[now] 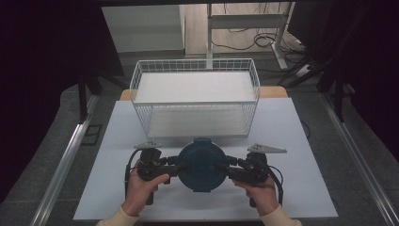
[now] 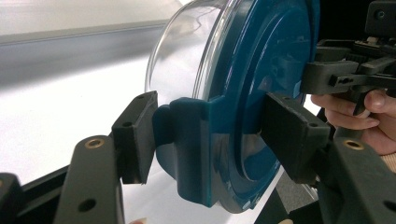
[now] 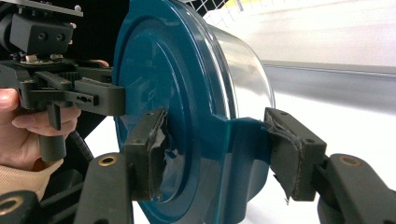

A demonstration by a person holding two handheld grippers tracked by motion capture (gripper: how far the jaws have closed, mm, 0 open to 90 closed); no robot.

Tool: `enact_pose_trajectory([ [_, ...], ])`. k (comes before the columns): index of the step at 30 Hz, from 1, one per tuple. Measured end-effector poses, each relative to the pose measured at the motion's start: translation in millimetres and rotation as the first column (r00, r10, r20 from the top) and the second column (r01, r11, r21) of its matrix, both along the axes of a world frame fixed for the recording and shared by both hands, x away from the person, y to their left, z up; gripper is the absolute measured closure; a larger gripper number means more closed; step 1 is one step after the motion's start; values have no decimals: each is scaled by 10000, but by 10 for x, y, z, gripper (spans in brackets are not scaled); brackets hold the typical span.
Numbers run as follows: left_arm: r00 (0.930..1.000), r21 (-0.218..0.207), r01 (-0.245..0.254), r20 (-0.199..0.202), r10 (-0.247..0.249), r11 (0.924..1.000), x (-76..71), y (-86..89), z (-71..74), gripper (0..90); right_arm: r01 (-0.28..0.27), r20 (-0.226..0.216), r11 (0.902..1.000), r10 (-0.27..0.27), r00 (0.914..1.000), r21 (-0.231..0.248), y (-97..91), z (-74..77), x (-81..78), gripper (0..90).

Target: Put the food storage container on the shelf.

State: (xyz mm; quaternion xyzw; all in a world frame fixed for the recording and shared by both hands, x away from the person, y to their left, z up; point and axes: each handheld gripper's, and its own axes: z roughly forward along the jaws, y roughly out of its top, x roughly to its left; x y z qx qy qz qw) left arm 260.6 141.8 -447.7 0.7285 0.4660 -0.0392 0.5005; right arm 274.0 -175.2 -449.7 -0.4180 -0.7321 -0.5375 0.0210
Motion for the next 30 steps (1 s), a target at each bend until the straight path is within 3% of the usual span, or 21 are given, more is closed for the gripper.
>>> enact_pose_trajectory([
  [14,9997,37,-65,220,65,10000,167,42,179,376,-65,245,10000,66,9997,-35,49,168,165,414],
  [30,9984,-182,-82,552,92,9998,425,92,604,374,-87,689,9998,101,9976,-194,103,638,413,415],
])
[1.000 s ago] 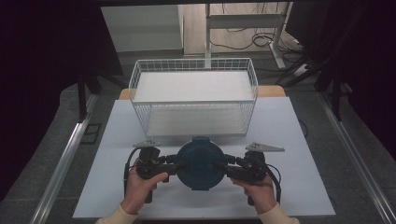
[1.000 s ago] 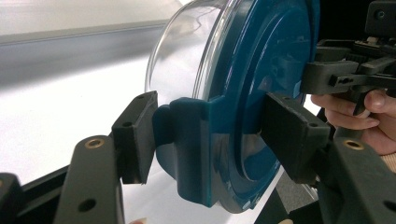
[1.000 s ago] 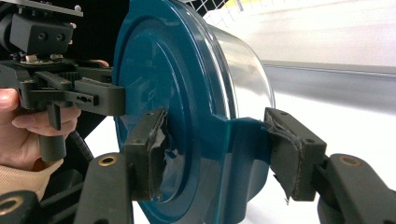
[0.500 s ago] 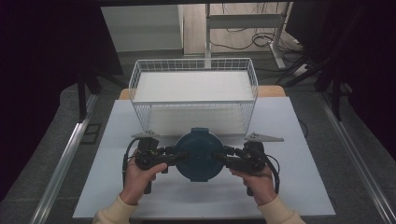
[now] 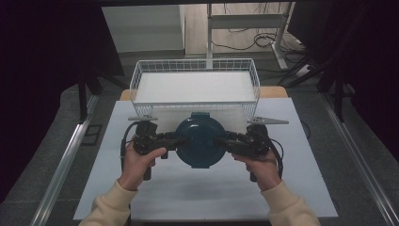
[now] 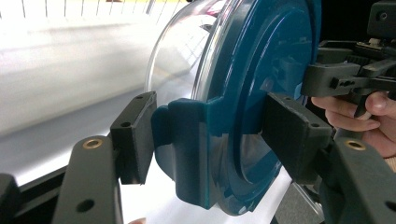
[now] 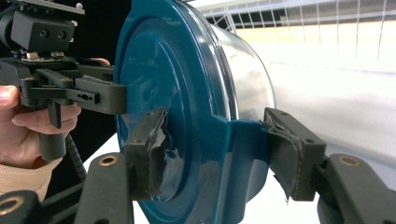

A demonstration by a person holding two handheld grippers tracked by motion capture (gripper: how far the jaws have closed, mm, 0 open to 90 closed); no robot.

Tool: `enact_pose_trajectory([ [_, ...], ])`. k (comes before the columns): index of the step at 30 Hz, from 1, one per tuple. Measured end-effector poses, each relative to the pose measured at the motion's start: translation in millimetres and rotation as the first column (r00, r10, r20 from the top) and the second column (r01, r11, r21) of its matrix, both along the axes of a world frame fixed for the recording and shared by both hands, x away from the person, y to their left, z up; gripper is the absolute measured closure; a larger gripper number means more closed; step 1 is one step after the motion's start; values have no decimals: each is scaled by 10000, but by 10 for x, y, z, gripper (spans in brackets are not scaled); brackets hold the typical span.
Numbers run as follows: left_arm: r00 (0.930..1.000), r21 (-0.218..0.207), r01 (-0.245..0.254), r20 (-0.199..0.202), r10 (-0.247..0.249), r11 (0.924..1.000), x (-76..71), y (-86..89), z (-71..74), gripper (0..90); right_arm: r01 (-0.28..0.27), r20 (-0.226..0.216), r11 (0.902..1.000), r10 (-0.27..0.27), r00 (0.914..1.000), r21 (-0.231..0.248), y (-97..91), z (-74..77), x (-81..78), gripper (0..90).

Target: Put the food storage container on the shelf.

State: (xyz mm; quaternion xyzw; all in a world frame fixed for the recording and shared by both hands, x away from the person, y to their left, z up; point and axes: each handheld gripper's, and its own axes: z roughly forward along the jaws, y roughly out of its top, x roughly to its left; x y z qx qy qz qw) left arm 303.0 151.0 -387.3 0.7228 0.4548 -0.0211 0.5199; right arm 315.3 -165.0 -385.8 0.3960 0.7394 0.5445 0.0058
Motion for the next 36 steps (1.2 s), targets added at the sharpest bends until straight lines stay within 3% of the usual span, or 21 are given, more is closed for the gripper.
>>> enact_pose_trajectory([
  [17,9993,-59,4,385,-2,10000,180,36,390,373,-107,412,9998,113,9991,-165,37,424,194,415],
  [30,9982,-155,-122,584,131,9998,337,96,599,373,-214,608,9993,233,9979,-321,104,687,387,415],
  [36,9987,-145,-75,495,82,9999,427,110,662,373,-289,621,9988,313,9976,-387,122,758,481,415],
])
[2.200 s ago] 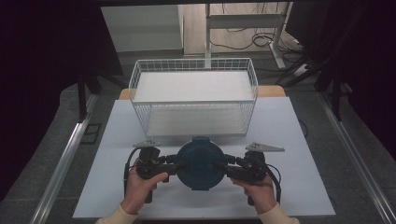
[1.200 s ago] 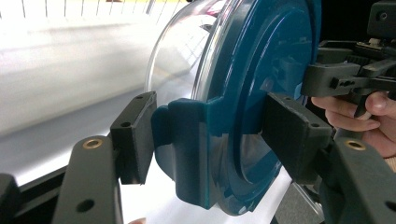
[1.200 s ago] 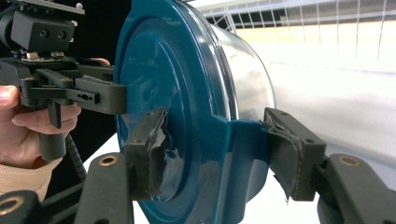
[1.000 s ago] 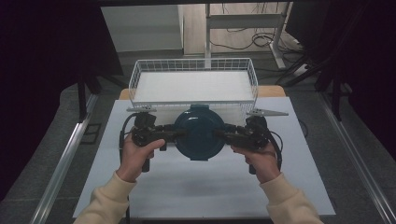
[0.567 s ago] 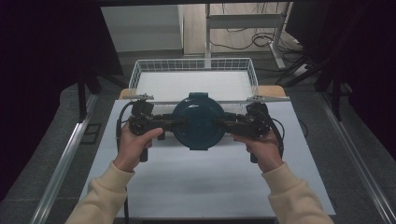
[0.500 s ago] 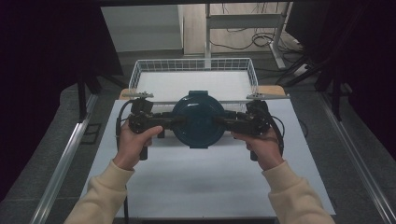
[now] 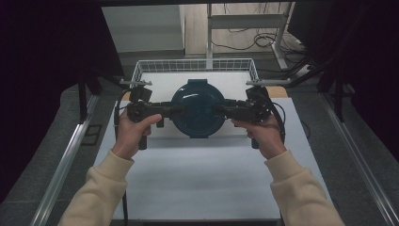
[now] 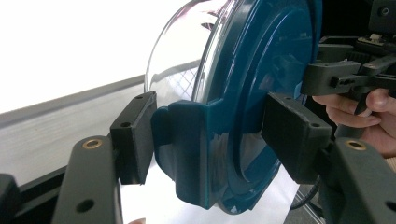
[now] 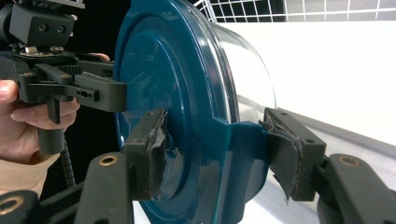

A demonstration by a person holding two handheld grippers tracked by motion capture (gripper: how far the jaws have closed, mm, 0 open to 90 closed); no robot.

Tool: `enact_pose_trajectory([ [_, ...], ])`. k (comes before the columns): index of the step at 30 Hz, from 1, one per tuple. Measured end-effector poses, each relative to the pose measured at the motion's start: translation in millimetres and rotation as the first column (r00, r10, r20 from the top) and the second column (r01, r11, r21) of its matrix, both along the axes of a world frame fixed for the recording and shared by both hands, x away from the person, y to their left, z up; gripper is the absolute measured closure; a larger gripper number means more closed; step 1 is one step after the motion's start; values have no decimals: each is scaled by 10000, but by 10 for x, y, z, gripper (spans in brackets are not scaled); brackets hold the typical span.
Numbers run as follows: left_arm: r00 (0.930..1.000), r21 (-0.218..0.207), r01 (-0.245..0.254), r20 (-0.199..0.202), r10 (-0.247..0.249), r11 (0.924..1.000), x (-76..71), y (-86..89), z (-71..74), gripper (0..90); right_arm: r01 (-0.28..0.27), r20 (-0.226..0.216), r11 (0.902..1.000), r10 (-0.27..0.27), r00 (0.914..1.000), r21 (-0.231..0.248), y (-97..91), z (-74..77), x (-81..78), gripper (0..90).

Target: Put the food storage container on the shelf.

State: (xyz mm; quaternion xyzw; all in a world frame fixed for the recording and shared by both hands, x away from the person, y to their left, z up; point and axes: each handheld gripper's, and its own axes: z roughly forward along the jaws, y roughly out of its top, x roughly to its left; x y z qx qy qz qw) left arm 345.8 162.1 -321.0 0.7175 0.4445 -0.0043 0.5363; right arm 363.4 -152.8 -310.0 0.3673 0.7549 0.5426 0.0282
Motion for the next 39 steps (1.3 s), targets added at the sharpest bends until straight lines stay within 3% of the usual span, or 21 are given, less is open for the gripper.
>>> enact_pose_trajectory([
  [16,10000,156,43,-69,-42,9999,351,8,219,376,-127,-243,9999,126,9996,-37,-1,212,367,415],
  [22,9994,183,43,-352,-36,9998,578,35,255,378,-134,-540,9999,136,9984,47,18,230,582,415],
  [31,9965,51,34,-838,-29,10000,941,104,195,379,13,-1141,10000,-4,9935,84,84,195,942,414],
  [36,9922,-623,-309,-1226,231,9976,1055,130,143,386,204,-1365,9987,-138,9905,471,82,136,1062,413],
  [39,9856,-947,-602,-1634,441,9937,1127,126,107,386,526,-1869,9942,-344,9818,935,63,83,1152,411],
])
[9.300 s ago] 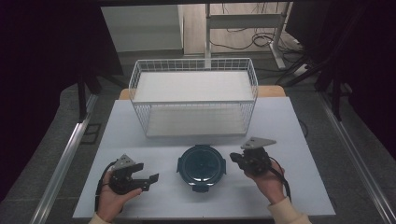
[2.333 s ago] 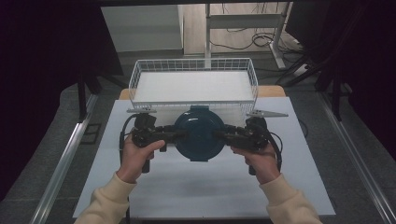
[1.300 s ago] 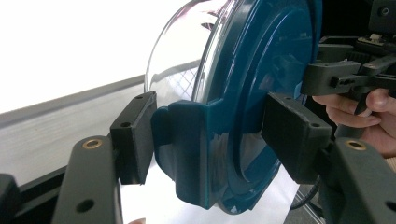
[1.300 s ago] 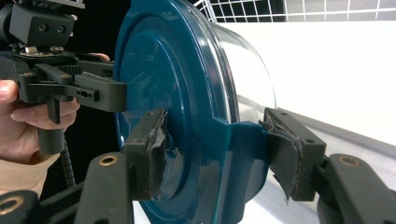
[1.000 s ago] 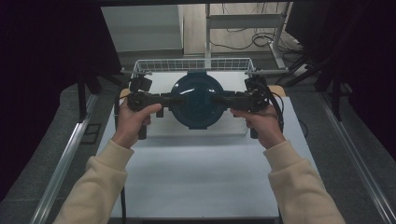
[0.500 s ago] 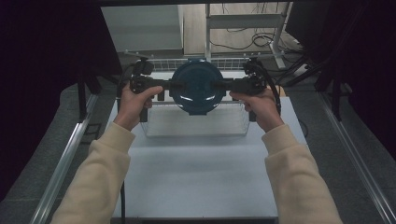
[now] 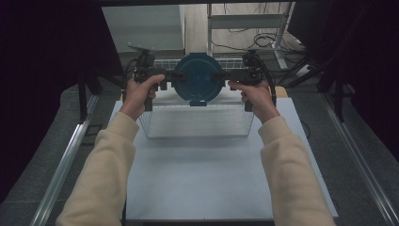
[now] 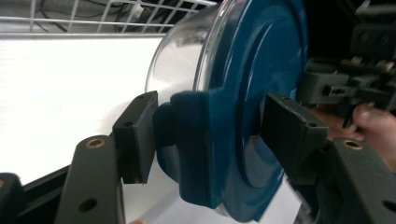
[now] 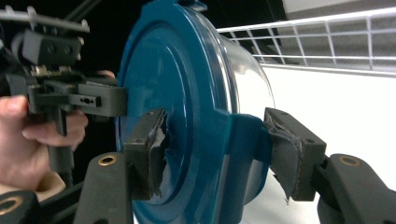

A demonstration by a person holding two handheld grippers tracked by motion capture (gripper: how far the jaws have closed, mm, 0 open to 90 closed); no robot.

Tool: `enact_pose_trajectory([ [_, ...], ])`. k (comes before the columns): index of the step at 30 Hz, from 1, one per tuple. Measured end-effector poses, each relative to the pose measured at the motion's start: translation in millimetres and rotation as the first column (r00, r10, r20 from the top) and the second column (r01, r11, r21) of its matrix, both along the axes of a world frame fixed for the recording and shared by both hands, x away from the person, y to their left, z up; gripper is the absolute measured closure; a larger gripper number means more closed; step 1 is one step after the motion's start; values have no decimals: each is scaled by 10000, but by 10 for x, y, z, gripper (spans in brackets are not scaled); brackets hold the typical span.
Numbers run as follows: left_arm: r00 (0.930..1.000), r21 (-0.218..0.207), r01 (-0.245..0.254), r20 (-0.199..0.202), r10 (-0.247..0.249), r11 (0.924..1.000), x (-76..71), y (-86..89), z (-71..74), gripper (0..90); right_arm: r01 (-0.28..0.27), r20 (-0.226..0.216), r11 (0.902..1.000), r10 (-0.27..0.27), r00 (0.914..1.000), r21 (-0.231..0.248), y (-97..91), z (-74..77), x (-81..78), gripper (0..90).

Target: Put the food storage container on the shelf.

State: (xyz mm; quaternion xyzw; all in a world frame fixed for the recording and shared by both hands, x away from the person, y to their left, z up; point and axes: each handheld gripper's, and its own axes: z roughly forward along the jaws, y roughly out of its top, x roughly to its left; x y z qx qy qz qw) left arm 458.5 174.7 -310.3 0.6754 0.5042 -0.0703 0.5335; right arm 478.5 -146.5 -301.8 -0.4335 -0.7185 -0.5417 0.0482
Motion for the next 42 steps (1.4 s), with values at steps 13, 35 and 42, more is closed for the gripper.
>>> enact_pose_trajectory([
  [13,9938,-1002,-19,-1112,-93,9950,249,-7,-230,339,1163,-2160,9885,-933,9719,964,-67,-198,255,399],
  [35,9863,968,-778,1527,625,9923,-402,125,-90,197,1692,933,9854,-1667,9816,-191,-198,-30,-293,177],
  [42,9725,1505,-698,2305,337,9861,-952,258,-254,200,1204,2510,9853,-870,9641,-1209,-418,-80,-805,203],
])
